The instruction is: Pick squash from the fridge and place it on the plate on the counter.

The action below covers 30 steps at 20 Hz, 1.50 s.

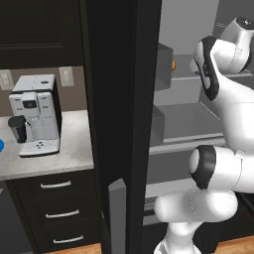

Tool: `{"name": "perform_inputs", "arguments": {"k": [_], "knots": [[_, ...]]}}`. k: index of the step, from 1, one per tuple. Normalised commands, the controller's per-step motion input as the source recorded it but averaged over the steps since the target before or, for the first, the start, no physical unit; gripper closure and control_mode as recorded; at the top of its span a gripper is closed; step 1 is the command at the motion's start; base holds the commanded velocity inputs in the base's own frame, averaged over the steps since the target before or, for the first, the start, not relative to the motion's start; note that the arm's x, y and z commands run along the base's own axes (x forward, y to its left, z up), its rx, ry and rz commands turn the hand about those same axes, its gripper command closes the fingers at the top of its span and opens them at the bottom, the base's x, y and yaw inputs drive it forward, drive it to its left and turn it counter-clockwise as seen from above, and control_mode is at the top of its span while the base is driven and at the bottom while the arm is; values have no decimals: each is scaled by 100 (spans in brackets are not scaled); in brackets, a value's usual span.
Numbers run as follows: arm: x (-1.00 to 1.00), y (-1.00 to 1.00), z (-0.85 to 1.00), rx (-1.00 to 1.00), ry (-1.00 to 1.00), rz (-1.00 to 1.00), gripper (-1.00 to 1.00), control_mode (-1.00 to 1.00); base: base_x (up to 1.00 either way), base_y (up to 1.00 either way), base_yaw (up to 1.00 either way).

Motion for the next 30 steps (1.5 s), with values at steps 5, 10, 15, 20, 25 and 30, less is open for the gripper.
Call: {"name": "perform_inputs", "arguments": {"k": [5,10,15,20,25,30], "knots": [[-100,41,1,0,0,-1,100,-100,0,0,0],[-100,36,0,0,0,-1,100,-100,0,0,0],[-100,35,0,0,0,-1,100,-100,0,0,0],[-100,47,-10,0,0,0,100,-100,0,0,0],[-90,60,-3,0,0,1,100,-100,0,0,0],[-54,65,0,0,0,3,100,-100,0,0,0]]}}
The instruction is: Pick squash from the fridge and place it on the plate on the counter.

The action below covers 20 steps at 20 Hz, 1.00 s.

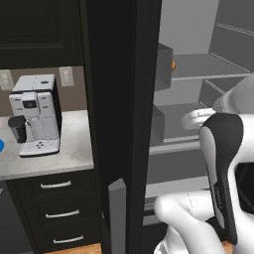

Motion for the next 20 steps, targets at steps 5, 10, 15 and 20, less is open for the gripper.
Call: {"name": "perform_inputs", "arguments": {"k": [5,10,15,20], "knots": [[-43,16,0,3,0,4,100,-100,0,0,0],[-47,-6,0,6,0,2,100,-100,0,0,0],[-31,4,0,2,2,1,100,-100,0,0,0],[-7,1,0,0,0,0,100,100,-63,1,0]]}}
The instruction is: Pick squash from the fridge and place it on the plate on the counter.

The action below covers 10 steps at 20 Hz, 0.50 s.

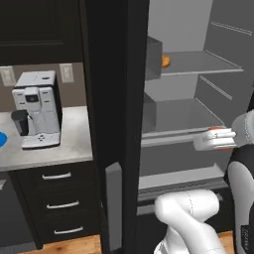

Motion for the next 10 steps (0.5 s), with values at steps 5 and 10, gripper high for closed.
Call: {"name": "perform_inputs", "arguments": {"k": [5,10], "knots": [[0,0,0,0,0,0,100,100,-99,33,0],[0,0,0,0,0,0,100,100,-82,99,0]]}}
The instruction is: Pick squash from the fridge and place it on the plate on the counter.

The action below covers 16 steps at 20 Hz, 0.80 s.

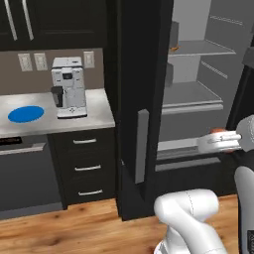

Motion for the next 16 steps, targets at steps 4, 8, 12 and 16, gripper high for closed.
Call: {"name": "perform_inputs", "arguments": {"k": [4,8,12,16], "knots": [[0,0,0,0,0,0,100,100,-64,100,0],[0,0,0,0,0,0,100,100,-9,100,2],[0,0,0,0,0,0,100,100,57,100,0],[0,0,0,0,0,0,100,100,97,98,0]]}}
